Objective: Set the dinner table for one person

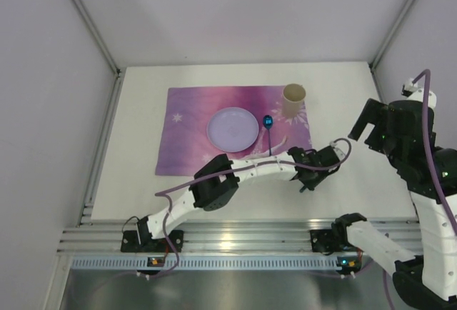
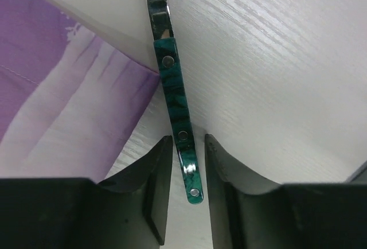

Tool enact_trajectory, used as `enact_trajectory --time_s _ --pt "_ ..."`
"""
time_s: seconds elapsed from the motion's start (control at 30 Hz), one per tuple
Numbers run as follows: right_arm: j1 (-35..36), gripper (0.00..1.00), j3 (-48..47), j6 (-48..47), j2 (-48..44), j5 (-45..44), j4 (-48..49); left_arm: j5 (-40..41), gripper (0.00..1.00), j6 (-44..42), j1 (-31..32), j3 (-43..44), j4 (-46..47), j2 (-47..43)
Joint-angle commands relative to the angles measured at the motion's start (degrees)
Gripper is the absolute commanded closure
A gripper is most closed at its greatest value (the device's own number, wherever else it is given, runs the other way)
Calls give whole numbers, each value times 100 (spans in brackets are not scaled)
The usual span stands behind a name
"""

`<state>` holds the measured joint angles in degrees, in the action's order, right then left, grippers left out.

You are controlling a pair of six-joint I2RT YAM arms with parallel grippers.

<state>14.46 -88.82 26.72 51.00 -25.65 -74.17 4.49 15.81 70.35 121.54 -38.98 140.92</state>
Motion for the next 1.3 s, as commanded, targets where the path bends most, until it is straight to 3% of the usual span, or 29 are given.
enact_trajectory --time_s 0.0,0.27,0.4,0.63,0.83,0.97,1.0,1.27 --pt "-57 0 -66 -132 129 -160 -142 684 67 -236 102 -209 -408 612" --pt "-66 0 -487 -176 147 -545 -185 895 100 -175 251 -368 -707 700" --pt "-66 0 -1075 -194 305 -1204 -291 677 100 -105 287 -209 -892 227" --pt "-66 0 -1955 -123 726 -1391 -1 245 100 395 287 -736 -646 -2108" --pt "-57 0 -1308 79 666 -828 447 692 100 1028 85 -1088 -829 -3904" --pt "-66 0 -717 237 569 -433 772 1088 100 1213 -722 -1991 -1085 -4932" --pt "-66 0 -612 255 551 -276 825 1115 100 1214 -1220 -2463 -1137 -5334" --pt "-66 0 -136 290 665 279 1045 1274 100 530 -3508 -3961 -1200 -6384"
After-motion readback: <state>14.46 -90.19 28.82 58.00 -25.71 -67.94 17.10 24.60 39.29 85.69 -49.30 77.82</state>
